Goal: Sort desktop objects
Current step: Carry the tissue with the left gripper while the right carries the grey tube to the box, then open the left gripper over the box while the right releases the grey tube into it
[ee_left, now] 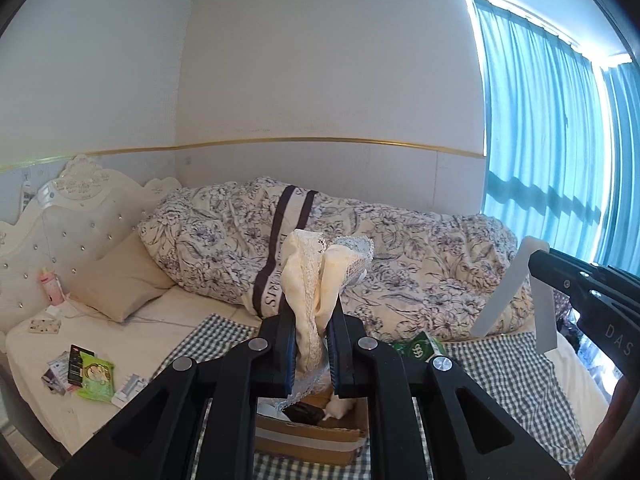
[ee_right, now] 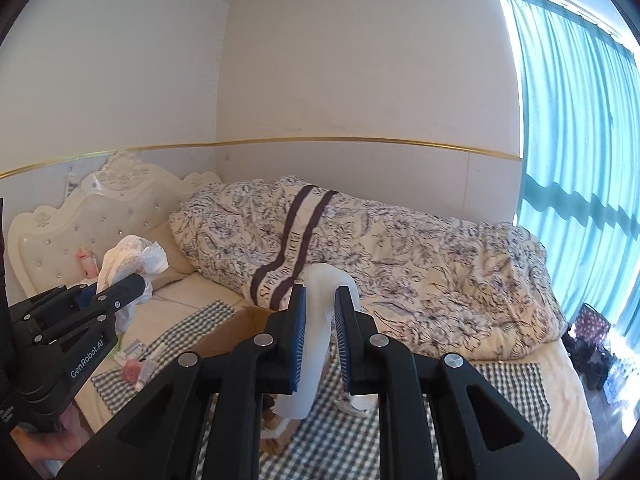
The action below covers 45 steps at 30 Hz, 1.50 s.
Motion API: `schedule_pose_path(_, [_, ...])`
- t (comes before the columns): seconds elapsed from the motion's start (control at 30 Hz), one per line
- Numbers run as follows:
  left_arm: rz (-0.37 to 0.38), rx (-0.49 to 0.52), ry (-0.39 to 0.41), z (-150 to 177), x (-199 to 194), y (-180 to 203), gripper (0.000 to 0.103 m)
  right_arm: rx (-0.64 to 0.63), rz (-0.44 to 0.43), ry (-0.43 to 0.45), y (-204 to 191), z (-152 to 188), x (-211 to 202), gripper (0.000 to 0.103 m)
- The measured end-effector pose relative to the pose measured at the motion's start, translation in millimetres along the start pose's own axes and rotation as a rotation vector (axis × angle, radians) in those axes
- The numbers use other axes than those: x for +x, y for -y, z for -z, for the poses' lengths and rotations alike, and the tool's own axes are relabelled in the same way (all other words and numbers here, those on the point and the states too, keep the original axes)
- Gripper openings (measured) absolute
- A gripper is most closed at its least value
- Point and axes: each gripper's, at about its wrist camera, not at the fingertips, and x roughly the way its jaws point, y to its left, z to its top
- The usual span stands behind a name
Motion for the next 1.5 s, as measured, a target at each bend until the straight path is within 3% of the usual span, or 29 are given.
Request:
schedule_pose_path(0.5, [-0.026,-0.031,-0.077,10,62,-47,0.012,-0.064,-0.064,-0.039,-42,2,58,0.014])
schedule_pose_path(1.2, [-0.028,-0.075,-0.294,63,181,-85,0.012,-0.099,-0.152,-0.189,-68,31,193,0.014])
schedule_pose_path(1.5, [0.029,-0.037,-0.421,95,230,-77,0.012,-0.09,-0.196,-0.285,-74,56,246,0.015])
